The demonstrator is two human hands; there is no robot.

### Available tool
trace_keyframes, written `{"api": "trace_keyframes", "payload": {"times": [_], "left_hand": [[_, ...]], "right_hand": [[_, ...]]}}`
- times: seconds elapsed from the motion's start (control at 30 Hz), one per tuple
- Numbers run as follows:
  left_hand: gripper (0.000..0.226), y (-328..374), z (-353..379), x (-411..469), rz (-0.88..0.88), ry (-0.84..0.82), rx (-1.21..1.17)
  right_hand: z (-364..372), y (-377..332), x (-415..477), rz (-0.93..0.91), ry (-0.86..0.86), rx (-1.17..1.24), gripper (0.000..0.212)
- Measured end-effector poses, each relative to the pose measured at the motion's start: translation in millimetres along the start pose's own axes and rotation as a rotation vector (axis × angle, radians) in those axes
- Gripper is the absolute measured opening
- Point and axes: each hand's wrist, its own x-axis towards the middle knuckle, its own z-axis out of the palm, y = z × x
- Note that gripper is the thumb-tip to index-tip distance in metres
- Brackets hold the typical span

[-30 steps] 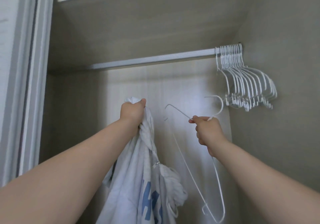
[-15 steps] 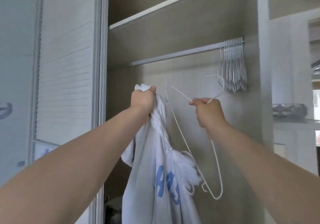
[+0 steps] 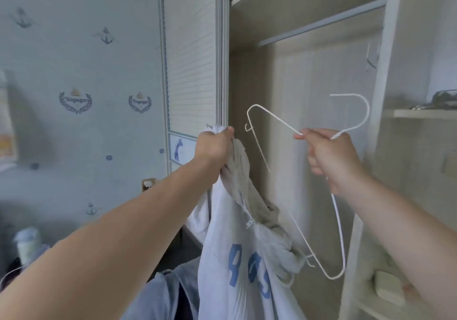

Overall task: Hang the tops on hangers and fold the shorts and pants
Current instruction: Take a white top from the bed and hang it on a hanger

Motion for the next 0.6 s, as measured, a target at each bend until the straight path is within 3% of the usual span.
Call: {"api": "trace_keyframes", "payload": {"times": [0.2,0.5,0.6], "left_hand": [[0.047,-55,-86,-73,-0.126,0.117,0.131],[0.021,-155,-215,-181,-0.33,0.264,0.324],[0.041,-170,-240,-210,-0.374,0.267,0.38]], "right_hand": [[13,22,-108,0.104,-0.166,0.169,0.023],[18,101,-276,0.393,-0.462,0.151,0.036],[26,124,-324,0.496,-0.607,0.118,0.037]]}}
